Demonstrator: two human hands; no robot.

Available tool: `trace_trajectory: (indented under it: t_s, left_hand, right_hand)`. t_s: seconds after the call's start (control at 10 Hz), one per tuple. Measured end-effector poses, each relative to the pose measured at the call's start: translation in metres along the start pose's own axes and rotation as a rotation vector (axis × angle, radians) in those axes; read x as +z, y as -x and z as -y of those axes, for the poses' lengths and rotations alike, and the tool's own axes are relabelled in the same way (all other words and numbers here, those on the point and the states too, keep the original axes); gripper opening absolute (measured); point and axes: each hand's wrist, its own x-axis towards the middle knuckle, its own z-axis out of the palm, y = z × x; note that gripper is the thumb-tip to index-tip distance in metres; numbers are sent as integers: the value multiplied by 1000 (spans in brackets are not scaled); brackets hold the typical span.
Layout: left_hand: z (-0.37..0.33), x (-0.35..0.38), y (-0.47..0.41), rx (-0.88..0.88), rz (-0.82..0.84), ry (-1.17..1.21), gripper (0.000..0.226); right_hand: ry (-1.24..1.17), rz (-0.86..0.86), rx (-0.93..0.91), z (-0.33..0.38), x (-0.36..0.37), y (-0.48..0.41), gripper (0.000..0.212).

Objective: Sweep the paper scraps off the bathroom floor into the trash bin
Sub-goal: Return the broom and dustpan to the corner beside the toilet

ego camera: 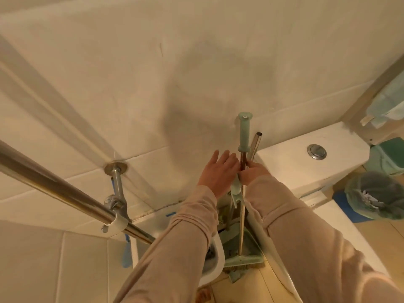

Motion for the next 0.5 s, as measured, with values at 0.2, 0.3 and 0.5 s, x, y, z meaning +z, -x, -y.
trace_trajectory:
  t_s: [0.2,0.3,0.5]
  left_hand:
    - [7,-8,-20,27,42,-78,44]
    - [10,-7,-20,21,53,-102,44]
    - [11,-4,-17,-24,82,-77,45]
  right_hand:
    - [-306,248,95,9,8,-29,46]
    - [-249,-14,101,15,10,-33,52]
    - [-295,331,238,5,-3,-10,22]
